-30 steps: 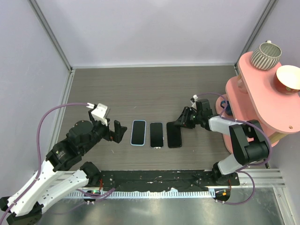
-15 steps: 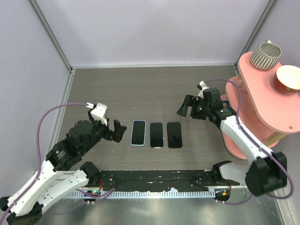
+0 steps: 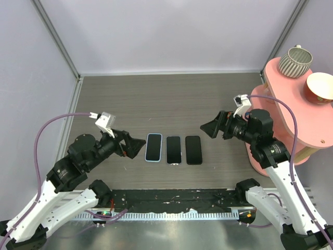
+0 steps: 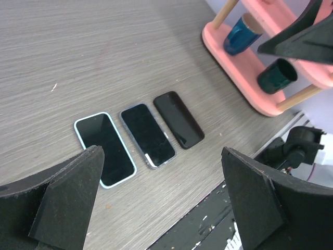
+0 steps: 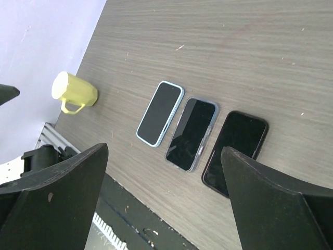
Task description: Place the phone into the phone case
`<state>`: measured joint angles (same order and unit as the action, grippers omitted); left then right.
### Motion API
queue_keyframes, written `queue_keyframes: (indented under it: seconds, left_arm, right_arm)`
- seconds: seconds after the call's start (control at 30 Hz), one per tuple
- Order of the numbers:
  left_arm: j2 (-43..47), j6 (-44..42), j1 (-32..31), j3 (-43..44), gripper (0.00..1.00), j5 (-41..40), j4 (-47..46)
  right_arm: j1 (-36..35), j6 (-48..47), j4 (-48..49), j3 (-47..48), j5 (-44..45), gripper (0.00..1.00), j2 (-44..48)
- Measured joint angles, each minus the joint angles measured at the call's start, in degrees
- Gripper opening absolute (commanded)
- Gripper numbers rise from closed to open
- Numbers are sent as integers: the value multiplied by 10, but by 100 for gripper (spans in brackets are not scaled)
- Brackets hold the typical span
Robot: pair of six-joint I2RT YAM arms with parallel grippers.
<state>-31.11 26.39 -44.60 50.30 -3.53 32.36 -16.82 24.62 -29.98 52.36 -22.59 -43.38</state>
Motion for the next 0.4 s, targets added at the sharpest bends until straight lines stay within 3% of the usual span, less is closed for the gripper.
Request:
queue_keyframes:
  seconds: [0.4]
  left_arm:
    - [13,45,0,-17,100,3,-21]
  right_arm:
    - [0,21,5,-47,-33,98,47]
